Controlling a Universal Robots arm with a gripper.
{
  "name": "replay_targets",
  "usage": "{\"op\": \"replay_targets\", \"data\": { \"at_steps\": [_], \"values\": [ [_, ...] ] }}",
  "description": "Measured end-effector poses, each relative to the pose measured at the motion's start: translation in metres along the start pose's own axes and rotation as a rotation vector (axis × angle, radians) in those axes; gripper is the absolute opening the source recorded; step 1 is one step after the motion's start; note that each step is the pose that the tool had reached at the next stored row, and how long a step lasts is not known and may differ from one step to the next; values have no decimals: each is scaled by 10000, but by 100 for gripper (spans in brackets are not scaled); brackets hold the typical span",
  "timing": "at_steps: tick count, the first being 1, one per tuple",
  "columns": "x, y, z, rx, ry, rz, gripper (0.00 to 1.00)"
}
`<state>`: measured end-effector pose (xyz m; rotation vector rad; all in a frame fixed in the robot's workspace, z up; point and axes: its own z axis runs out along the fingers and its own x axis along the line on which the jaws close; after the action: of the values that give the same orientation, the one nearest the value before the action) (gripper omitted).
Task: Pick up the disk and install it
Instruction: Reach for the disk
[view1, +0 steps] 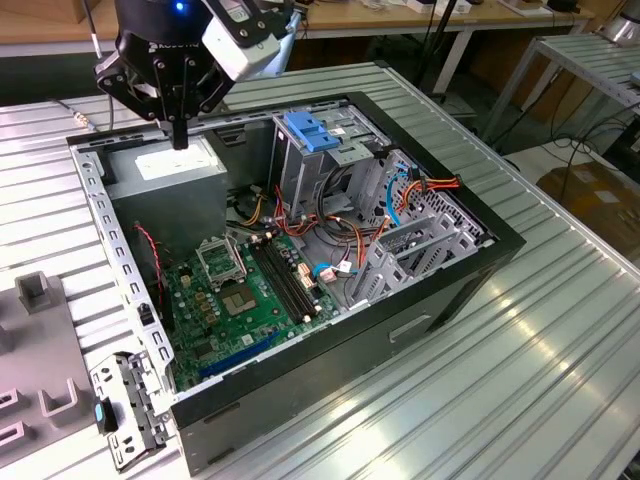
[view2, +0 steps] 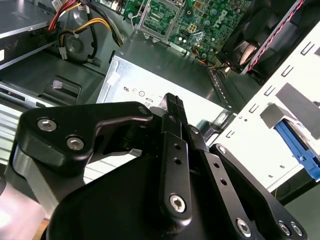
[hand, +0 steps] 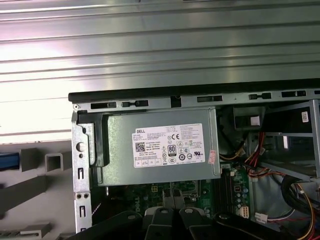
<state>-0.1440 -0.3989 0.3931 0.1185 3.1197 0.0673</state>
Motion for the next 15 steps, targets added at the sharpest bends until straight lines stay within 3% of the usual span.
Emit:
{"op": "replay_targets", "data": {
  "at_steps": [15],
  "values": [
    [61,-5,0,2,20,0,11]
  ]
}}
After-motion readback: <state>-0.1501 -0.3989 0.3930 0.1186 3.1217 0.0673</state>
